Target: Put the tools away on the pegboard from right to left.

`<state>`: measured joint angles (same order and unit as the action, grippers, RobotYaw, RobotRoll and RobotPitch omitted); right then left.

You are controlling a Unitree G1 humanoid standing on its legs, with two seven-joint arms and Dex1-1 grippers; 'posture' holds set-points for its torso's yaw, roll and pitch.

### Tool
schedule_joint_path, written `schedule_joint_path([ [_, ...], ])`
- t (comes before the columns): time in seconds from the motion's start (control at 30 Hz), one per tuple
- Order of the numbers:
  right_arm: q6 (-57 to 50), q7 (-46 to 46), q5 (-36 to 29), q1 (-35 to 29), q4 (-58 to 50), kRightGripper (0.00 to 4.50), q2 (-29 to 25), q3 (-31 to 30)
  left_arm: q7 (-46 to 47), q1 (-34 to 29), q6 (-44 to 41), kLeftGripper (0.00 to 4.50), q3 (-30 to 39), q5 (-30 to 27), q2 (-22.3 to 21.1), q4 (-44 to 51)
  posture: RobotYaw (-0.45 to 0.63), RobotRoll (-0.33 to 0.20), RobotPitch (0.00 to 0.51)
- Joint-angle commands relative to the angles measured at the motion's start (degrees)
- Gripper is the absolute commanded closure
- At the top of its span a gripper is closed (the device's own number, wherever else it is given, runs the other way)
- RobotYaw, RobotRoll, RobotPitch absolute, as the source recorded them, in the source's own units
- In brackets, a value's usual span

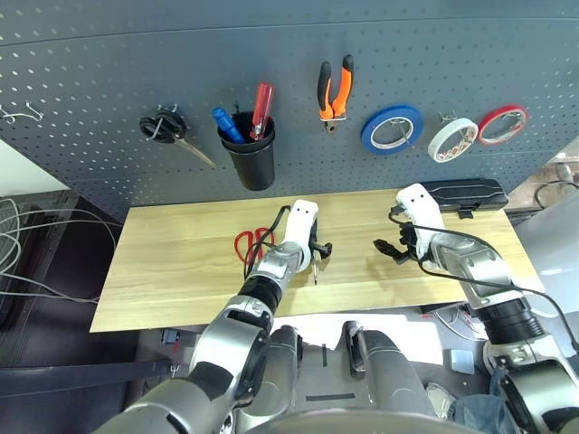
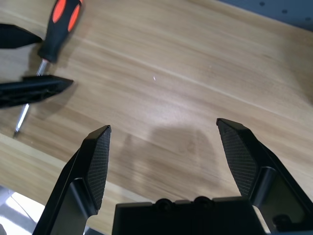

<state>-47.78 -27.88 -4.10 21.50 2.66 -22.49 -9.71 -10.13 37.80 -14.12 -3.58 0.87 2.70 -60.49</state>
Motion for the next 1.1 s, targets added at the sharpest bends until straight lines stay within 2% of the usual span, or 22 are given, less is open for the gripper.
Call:
schedule_joint_path([
  [0.03, 0.2, 0.6, -0.4, -0.6, -0.4, 0.00, 0.3, 1.2, 1.5, -0.2, 1.9, 0.97, -0.6, 1.6, 0.5, -3.0, -0.04, 0.000, 0.254],
  [0.27, 2.3, 0.9, -0.4, -0.2, 0.4, 0.00, 0.9, 1.9, 2.0, -0.9, 7.1, 3.46, -0.2, 2.5, 0.4, -3.0, -0.03, 0.000, 0.250],
  [0.33, 3.1, 0.4, -0.4, -0.2, 0.6, 0.00, 0.8, 1.7, 1.2, -1.5, 9.0, 3.91, 0.2, 2.1, 0.1, -1.5, -0.03, 0.000, 0.250],
  [0.47, 5.8, -2.2, -0.7, 0.2, 0.7, 0.00, 0.0, 1.2, -3.1, -6.6, 15.0, 3.91, 0.6, 0.6, -2.6, 8.9, 0.00, 0.000, 0.237],
  [0.53, 6.5, -4.1, -1.3, 0.5, 0.1, 0.00, -0.3, 1.0, -6.6, -11.2, 18.9, 3.91, 0.5, -0.8, -4.3, 17.5, 0.00, 0.000, 0.233],
  [0.67, 7.9, -8.8, -3.1, 2.2, -1.3, 0.00, -1.3, 1.1, -14.5, -22.8, 24.8, 3.91, 1.9, -7.7, -7.8, 38.3, 0.04, 0.000, 0.226],
  [0.8, 10.7, -12.7, -4.0, 4.1, -0.8, 0.00, -2.0, 0.4, -18.1, -29.8, 26.1, 3.91, 1.8, -12.2, -9.5, 51.7, 0.06, 0.000, 0.222],
  [0.9, 16.3, -15.9, -4.5, 5.6, 0.4, 0.00, -1.0, -0.1, -16.2, -30.8, 24.5, 3.91, 3.2, -15.4, -8.6, 60.5, 0.08, 0.000, 0.215],
  [1.1, 28.3, -20.2, -6.2, 8.3, 3.0, 0.00, 2.5, 0.2, -12.0, -26.0, 18.6, 3.91, 3.6, -19.0, -7.8, 74.7, 0.11, 0.000, 0.206],
])
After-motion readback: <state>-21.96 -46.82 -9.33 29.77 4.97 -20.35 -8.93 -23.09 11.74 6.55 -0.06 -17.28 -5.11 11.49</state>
